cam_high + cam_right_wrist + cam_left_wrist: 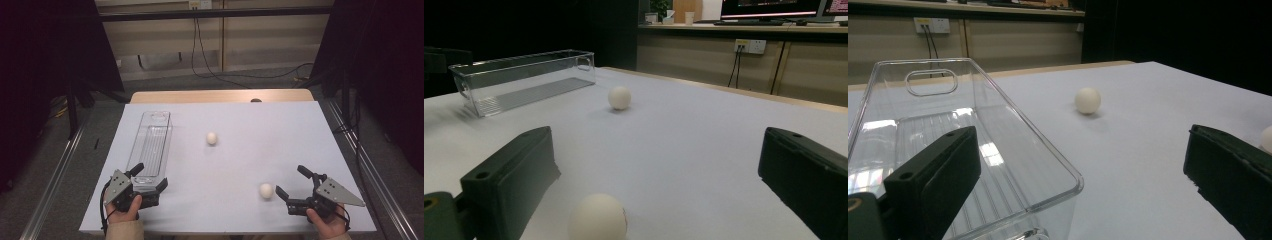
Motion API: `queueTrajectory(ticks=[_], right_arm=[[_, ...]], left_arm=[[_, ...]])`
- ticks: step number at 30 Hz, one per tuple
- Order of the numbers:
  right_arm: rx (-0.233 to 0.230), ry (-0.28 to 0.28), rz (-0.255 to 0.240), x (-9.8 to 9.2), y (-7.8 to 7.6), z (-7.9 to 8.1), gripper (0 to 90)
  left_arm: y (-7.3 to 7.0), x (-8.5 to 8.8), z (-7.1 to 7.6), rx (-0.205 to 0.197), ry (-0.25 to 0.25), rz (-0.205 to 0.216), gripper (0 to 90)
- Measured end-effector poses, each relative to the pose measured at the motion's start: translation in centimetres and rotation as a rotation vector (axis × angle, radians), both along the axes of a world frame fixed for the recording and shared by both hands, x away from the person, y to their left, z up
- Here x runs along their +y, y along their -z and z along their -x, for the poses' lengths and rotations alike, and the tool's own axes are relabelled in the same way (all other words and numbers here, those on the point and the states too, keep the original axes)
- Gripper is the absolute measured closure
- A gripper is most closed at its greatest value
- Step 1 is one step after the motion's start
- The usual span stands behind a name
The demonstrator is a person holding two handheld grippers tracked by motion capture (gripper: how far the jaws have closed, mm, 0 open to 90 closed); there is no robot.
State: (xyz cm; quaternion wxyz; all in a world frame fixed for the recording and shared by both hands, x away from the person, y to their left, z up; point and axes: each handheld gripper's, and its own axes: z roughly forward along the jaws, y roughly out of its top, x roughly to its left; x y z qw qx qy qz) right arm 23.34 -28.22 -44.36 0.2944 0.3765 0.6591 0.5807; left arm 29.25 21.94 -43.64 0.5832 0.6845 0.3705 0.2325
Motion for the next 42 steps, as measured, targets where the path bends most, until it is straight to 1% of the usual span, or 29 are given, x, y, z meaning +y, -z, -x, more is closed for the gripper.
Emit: queueTrajectory(ticks=[1,7,10,11,12,13,19,20,23,24,31,32,34,36,37,38,39,42], right_arm=[[0.0,0.0,0.0,-0.1,0.0,0.0,1.3],[0.001,-0.001,0.005,-0.1,0.0,-0.1,1.5],[0.0,-0.007,0.009,0.1,0.0,0.0,1.7],[0.0,-0.009,0.011,0.1,0.0,0.0,1.7],[0.0,-0.009,0.011,0.1,0.0,0.0,1.7],[-0.001,-0.009,0.009,0.1,0.0,0.0,1.7],[-0.001,-0.008,0.008,0.1,0.0,-0.1,1.7],[-0.001,-0.01,0.008,0.1,0.0,-0.1,1.7],[-0.001,-0.011,0.009,0.2,0.0,-0.1,1.7],[0.0,-0.011,0.01,0.2,0.0,-0.1,1.7],[0.001,-0.011,0.006,0.1,0.0,0.0,1.7],[-0.001,-0.012,0.006,0.1,0.0,-0.1,1.7],[0.0,-0.013,0.006,0.1,0.0,-0.1,1.7],[0.0,-0.014,0.007,0.2,0.0,-0.1,1.7],[-0.001,-0.014,0.007,0.2,0.0,-0.1,1.7],[0.0,-0.014,0.005,0.2,0.0,-0.1,1.7],[-0.001,-0.013,0.005,0.1,0.0,-0.1,1.7],[0.0,-0.012,0.005,0.1,0.0,-0.1,1.7]], left_arm=[[0.0,0.0,0.0,-0.001,0.006,-0.01,1.7],[-0.1,-0.5,0.1,0.002,0.023,-0.008,1.7],[-0.3,-0.7,0.1,-0.005,0.042,-0.015,1.7],[-0.3,-1.0,0.1,-0.003,0.052,-0.009,1.7],[-0.3,-1.0,0.1,-0.003,0.052,-0.009,1.7],[-0.3,-1.2,0.1,-0.002,0.066,-0.011,1.7],[-0.3,-1.4,0.1,0.0,0.075,-0.012,1.7],[-0.3,-1.4,0.1,0.002,0.077,-0.018,1.6],[-0.3,-1.5,0.0,0.004,0.079,-0.015,1.7],[-0.3,-1.6,0.0,0.003,0.081,-0.023,1.7],[-0.4,-2.0,0.0,0.005,0.104,-0.014,1.4],[-0.4,-2.1,-0.1,0.007,0.106,-0.002,1.4],[-0.4,-2.4,-0.1,0.012,0.11,0.002,1.4],[-0.4,-2.5,-0.1,0.008,0.116,-0.001,1.4],[-0.5,-2.7,-0.1,0.01,0.131,-0.004,1.4],[-0.5,-2.7,-0.1,0.01,0.131,-0.004,1.4],[-0.5,-3.1,-0.1,0.009,0.144,-0.009,1.4],[-0.4,-3.5,0.0,0.016,0.154,-0.006,1.4]])
